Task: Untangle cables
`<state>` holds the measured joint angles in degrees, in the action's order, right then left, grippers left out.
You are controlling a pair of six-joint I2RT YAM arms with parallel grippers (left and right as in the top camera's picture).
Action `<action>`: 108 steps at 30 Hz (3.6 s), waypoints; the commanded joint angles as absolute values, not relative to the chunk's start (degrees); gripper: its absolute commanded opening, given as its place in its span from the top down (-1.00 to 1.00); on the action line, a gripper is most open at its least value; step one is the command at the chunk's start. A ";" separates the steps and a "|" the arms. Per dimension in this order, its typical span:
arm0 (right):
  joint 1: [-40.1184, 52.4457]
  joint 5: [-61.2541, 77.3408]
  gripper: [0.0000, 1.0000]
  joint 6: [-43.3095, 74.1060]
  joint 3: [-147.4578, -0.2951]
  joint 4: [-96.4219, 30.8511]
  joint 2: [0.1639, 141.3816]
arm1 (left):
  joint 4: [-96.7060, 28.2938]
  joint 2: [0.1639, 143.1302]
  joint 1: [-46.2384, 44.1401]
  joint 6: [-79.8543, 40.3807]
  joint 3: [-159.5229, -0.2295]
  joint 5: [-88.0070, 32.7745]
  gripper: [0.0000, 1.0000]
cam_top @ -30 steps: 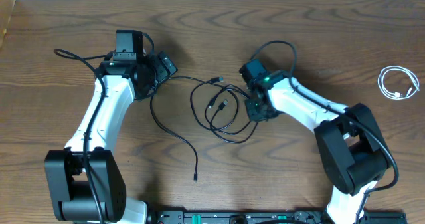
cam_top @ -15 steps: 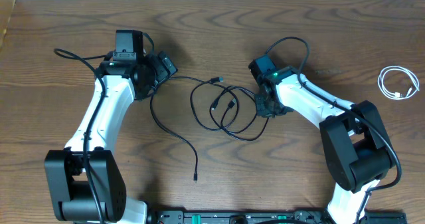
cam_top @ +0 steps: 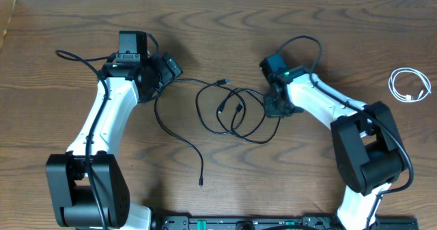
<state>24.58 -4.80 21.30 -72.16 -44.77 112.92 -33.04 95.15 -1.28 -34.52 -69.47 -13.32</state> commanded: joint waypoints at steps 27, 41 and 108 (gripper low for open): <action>21.93 -24.77 0.98 23.73 -71.33 -47.97 115.94 | -33.17 95.46 -1.08 -34.17 -68.69 -12.56 -0.95; 23.03 -14.85 0.98 15.29 -74.61 -50.24 115.44 | -33.17 95.46 -1.08 -34.17 -68.69 -12.56 -0.96; 27.86 0.78 0.07 85.52 -80.01 -36.51 118.13 | -33.17 95.46 -1.08 -34.17 -68.69 -12.56 -0.96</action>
